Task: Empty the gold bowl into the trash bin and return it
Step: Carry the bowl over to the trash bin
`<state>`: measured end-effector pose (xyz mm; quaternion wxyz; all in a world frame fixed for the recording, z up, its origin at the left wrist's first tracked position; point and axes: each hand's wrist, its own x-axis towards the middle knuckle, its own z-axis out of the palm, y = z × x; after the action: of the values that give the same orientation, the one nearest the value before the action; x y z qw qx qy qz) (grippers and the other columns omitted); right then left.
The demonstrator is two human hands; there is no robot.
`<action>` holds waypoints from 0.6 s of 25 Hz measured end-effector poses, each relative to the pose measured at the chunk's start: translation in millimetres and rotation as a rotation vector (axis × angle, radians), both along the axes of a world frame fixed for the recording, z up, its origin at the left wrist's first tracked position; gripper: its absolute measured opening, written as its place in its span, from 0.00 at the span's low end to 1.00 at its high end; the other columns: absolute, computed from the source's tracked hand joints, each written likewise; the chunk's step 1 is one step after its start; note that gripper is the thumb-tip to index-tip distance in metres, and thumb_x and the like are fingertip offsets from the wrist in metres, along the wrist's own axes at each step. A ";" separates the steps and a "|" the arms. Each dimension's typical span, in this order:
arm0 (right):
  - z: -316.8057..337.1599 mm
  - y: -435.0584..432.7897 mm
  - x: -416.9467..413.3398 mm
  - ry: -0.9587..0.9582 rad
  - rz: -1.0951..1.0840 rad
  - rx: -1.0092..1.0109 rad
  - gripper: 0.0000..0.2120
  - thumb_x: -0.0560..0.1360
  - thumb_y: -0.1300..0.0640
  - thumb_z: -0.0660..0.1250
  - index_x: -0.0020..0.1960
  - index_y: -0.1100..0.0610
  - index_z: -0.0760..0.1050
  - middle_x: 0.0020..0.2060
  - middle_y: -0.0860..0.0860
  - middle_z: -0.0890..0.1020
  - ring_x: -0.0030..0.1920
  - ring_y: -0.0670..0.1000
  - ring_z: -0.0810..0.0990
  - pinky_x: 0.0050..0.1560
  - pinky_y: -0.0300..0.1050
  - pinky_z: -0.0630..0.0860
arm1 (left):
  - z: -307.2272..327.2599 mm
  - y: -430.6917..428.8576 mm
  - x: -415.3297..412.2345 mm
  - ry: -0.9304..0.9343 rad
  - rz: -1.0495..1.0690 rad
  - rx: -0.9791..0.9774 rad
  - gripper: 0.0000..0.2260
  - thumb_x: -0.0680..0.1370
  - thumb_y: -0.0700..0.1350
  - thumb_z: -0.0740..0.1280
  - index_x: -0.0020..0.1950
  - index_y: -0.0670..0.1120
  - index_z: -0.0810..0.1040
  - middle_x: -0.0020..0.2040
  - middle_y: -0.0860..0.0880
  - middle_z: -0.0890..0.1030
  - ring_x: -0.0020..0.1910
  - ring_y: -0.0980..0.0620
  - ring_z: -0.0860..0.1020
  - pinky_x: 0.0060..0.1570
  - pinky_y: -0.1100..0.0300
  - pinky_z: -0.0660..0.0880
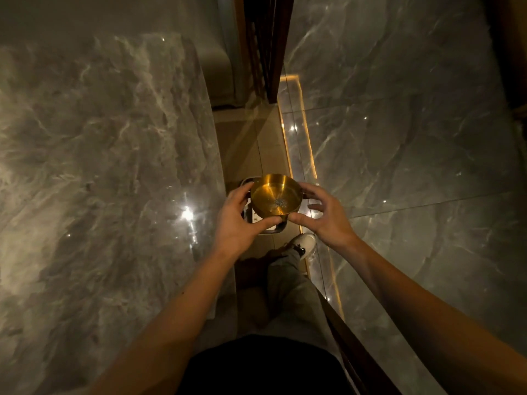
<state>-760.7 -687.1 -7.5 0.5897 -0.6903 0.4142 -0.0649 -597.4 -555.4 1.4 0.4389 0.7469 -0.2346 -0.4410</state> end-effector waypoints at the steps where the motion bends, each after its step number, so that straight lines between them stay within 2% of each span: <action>1: -9.2 -4.8 -5.0 0.002 -0.016 0.028 0.35 0.65 0.48 0.78 0.69 0.53 0.72 0.63 0.49 0.78 0.62 0.46 0.76 0.62 0.54 0.75 | -8.1 -4.9 -6.1 0.002 0.009 0.016 0.44 0.61 0.54 0.80 0.73 0.51 0.66 0.70 0.54 0.69 0.68 0.56 0.69 0.67 0.58 0.68; 3: -27.6 -14.4 -15.6 0.013 -0.039 0.073 0.34 0.66 0.51 0.79 0.69 0.51 0.72 0.63 0.49 0.78 0.62 0.46 0.76 0.62 0.52 0.75 | -23.7 -16.5 -17.4 0.017 0.016 0.047 0.43 0.63 0.51 0.80 0.74 0.50 0.66 0.70 0.53 0.69 0.67 0.60 0.70 0.67 0.62 0.68; 5: -45.3 -23.2 -24.2 0.016 -0.049 0.099 0.33 0.67 0.52 0.78 0.69 0.51 0.72 0.63 0.50 0.78 0.62 0.47 0.76 0.62 0.52 0.75 | -37.8 -27.6 -26.5 0.054 0.021 0.061 0.41 0.64 0.47 0.80 0.73 0.49 0.66 0.67 0.57 0.71 0.62 0.69 0.71 0.62 0.71 0.69; 6: -54.3 -27.2 -28.3 0.019 -0.056 0.116 0.33 0.67 0.51 0.78 0.69 0.52 0.72 0.63 0.50 0.78 0.63 0.47 0.76 0.62 0.52 0.75 | -45.6 -32.7 -30.6 0.080 0.031 0.068 0.40 0.64 0.45 0.80 0.73 0.49 0.66 0.65 0.58 0.72 0.60 0.71 0.71 0.62 0.71 0.69; 9: -81.9 -39.8 -36.2 0.047 -0.056 0.166 0.33 0.68 0.50 0.77 0.70 0.51 0.71 0.64 0.49 0.77 0.63 0.47 0.75 0.62 0.51 0.74 | -72.4 -44.6 -41.3 0.156 0.083 0.084 0.38 0.66 0.40 0.79 0.73 0.46 0.68 0.66 0.54 0.74 0.65 0.62 0.73 0.66 0.64 0.69; 10: -91.4 -42.3 -36.9 0.056 -0.051 0.180 0.33 0.68 0.50 0.77 0.70 0.51 0.71 0.64 0.49 0.77 0.63 0.46 0.75 0.62 0.49 0.74 | -80.6 -47.0 -44.0 0.179 0.099 0.091 0.37 0.66 0.39 0.79 0.72 0.46 0.68 0.66 0.54 0.75 0.65 0.62 0.73 0.65 0.64 0.70; 13: -123.0 -48.1 -36.2 0.071 -0.028 0.225 0.33 0.69 0.49 0.76 0.71 0.51 0.70 0.63 0.46 0.76 0.62 0.44 0.74 0.55 0.41 0.72 | -112.4 -51.6 -50.9 0.209 0.151 0.136 0.32 0.66 0.37 0.78 0.65 0.56 0.71 0.59 0.62 0.76 0.59 0.70 0.75 0.56 0.72 0.72; 15: -144.5 -49.4 -35.1 0.085 -0.025 0.251 0.32 0.70 0.50 0.76 0.71 0.52 0.70 0.63 0.46 0.76 0.61 0.45 0.75 0.53 0.39 0.72 | -133.7 -52.7 -53.1 0.241 0.204 0.169 0.33 0.66 0.36 0.78 0.65 0.55 0.71 0.56 0.64 0.76 0.54 0.74 0.75 0.50 0.76 0.71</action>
<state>-795.8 -736.5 -152.1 0.6526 -0.6079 0.4522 0.0096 -650.5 -608.1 -132.2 0.4419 0.7428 -0.0652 -0.4987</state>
